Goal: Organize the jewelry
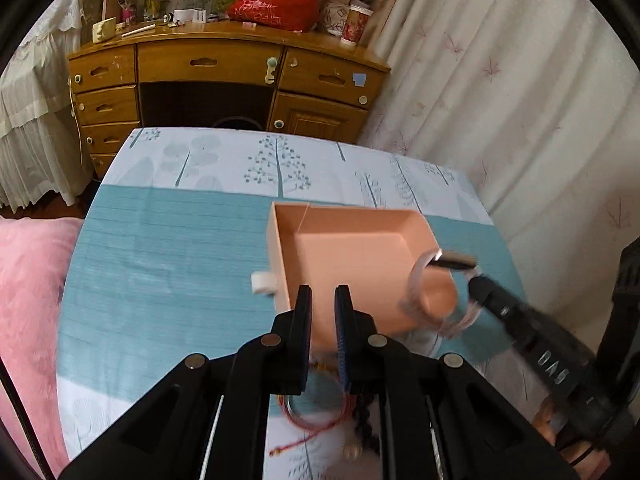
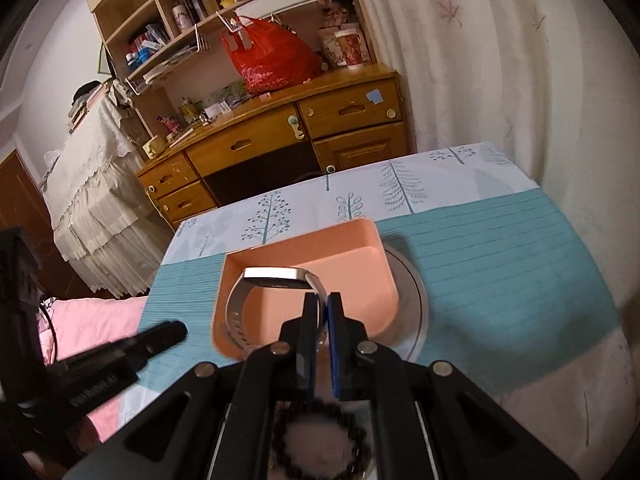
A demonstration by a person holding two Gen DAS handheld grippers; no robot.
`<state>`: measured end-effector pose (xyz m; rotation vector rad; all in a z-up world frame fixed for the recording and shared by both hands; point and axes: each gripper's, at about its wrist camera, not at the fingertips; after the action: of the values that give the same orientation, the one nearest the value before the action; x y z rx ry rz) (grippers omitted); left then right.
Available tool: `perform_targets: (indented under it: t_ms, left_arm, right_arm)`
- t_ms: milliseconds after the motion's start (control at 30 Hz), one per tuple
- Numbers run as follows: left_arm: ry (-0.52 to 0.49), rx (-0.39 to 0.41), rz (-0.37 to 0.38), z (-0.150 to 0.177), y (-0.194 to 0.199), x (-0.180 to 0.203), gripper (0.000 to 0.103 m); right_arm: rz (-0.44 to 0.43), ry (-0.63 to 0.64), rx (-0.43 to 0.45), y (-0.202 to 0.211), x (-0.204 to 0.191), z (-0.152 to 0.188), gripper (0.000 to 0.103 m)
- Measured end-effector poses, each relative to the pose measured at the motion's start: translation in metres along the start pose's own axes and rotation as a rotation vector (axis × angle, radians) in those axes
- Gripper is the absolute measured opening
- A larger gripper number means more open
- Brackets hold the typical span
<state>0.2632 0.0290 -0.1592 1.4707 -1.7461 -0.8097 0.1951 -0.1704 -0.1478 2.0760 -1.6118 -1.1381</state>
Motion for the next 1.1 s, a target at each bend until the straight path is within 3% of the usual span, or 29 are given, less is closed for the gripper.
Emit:
perform_targets:
  t_ms: [167, 233, 300, 400, 500, 600, 700, 867, 1100]
  left_arm:
    - [-0.008, -0.047, -0.017, 0.002, -0.016, 0.003, 0.015]
    - [-0.009, -0.065, -0.038, 0.005, -0.02, 0.002, 0.02]
    - [0.0, -0.068, -0.043, 0.007, -0.02, 0.001, 0.025]
    - [0.003, -0.071, -0.058, 0.011, -0.016, -0.001, 0.044]
    - [-0.017, -0.071, -0.078, 0.018, -0.009, 0.002, 0.05]
    - [-0.035, -0.076, -0.081, 0.028, 0.001, 0.005, 0.065]
    - [-0.052, -0.08, -0.063, 0.042, 0.013, 0.007, 0.069]
    - [-0.1, -0.098, -0.051, 0.07, 0.03, 0.011, 0.073]
    - [-0.195, -0.141, -0.039, 0.113, 0.046, 0.018, 0.075]
  right_arm:
    - [-0.023, -0.005, 0.0, -0.018, 0.011, 0.005, 0.011]
    - [-0.04, -0.034, -0.027, -0.026, 0.016, 0.006, 0.043]
    - [-0.052, -0.047, -0.007, -0.023, 0.019, 0.008, 0.056]
    - [-0.034, -0.048, 0.028, -0.012, 0.019, 0.009, 0.059]
    - [-0.016, -0.068, 0.033, 0.001, 0.021, 0.013, 0.067]
    - [0.009, -0.077, 0.042, 0.017, 0.024, 0.018, 0.072]
    - [0.045, -0.06, 0.054, 0.036, 0.022, 0.031, 0.078]
    - [0.097, -0.043, 0.055, 0.066, 0.015, 0.065, 0.078]
    - [0.131, 0.002, -0.007, 0.096, 0.0, 0.124, 0.078]
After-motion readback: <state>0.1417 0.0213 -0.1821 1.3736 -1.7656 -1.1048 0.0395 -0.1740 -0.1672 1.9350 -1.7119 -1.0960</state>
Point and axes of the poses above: each gripper's, at about its wrist camera, not at the fingertips, and y roughly against the way its jaws point, x to its right, z to its underside, and after that the axes turned 13 degrees about -z, right-handed
